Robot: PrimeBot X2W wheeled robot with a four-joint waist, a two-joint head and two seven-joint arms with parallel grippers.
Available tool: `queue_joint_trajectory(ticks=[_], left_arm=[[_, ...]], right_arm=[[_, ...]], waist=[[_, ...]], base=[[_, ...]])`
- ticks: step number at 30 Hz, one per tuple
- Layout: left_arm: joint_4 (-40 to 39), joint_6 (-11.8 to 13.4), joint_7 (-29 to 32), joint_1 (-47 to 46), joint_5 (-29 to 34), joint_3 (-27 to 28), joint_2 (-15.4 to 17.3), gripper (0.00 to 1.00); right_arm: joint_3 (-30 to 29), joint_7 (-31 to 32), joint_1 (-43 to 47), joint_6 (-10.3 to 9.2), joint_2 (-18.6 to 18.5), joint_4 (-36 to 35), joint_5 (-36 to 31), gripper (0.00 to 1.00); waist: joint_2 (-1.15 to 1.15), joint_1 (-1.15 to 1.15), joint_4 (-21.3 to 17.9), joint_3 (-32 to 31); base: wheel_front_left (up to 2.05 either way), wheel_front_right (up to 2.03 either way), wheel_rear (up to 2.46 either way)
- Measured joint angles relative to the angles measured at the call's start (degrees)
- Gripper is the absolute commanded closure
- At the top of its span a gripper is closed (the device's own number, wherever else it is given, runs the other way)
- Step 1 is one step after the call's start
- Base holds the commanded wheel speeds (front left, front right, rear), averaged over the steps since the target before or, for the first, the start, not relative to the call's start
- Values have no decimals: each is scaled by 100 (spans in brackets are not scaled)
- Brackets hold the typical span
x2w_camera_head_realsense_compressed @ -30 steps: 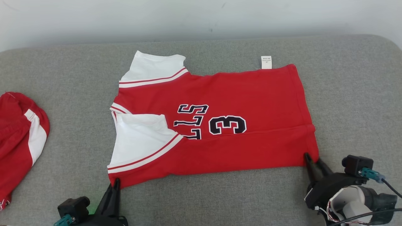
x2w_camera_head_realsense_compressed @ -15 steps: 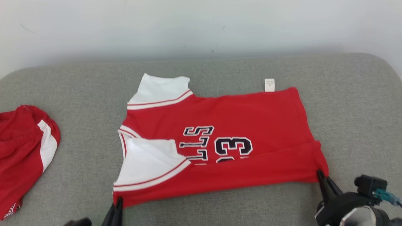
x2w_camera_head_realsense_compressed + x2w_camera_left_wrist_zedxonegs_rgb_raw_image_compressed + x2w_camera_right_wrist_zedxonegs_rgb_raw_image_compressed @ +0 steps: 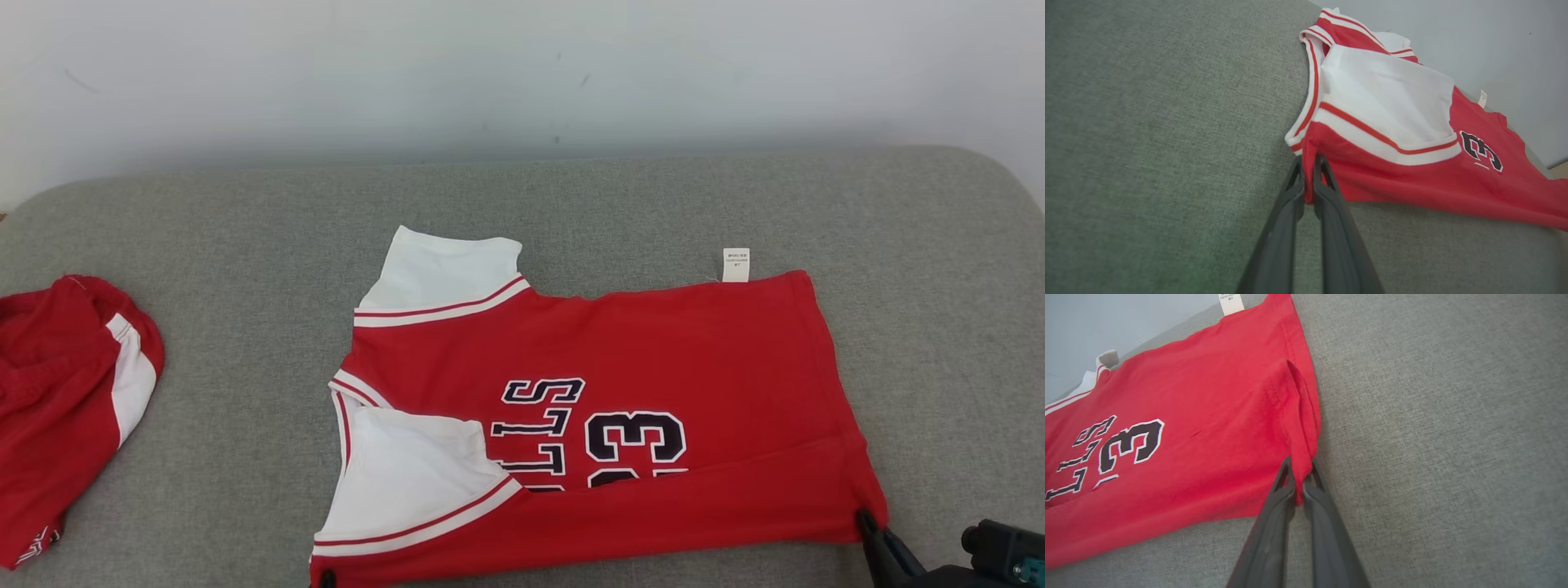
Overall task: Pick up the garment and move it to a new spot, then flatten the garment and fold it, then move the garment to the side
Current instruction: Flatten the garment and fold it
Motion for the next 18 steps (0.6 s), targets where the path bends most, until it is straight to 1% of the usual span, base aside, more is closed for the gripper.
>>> queue_joint_trajectory(ticks=[2, 3, 4, 5, 6, 12, 16, 18], left_arm=[[24, 1, 0, -8, -2, -2, 11, 100], [51, 2, 0, -20, -3, 3, 13, 100], [82, 14, 8, -41, 1, -4, 22, 72], [107, 24, 23, -69, 8, -12, 34, 55], [107, 31, 23, -89, 7, 2, 36, 0], [33, 58, -8, -75, 9, 87, 33, 0], [-258, 107, -19, -56, 175, 236, 30, 0], [-590, 136, -35, -58, 353, 393, -5, 0]], right_arm=[[-52, 68, 54, 0, 69, -103, -57, 100], [-73, 85, 68, 0, 91, -130, -113, 65], [-105, 86, 71, 0, 120, -157, -183, 0], [-134, 89, 73, 0, 142, -185, -229, 0], [-178, 88, 79, 0, 163, -207, -274, 0], [-364, -40, 91, 0, 252, -437, -595, 0], [-322, -312, 77, 0, 303, -672, -791, 0], [-270, -483, 56, 0, 322, -744, -861, 0]], waist=[[0, 0, 4, 4], [0, 0, 7, 2], [0, 0, 9, -2], [0, 0, 11, -6], [0, 0, 12, -10], [0, 0, 16, -51], [0, 0, 36, -85], [0, 0, 58, -99]], base=[[0, 0, 0], [0, 0, 0], [0, 0, 0], [0, 0, 0], [0, 0, 0], [0, 0, 0], [0, 0, 0], [0, 0, 0]])
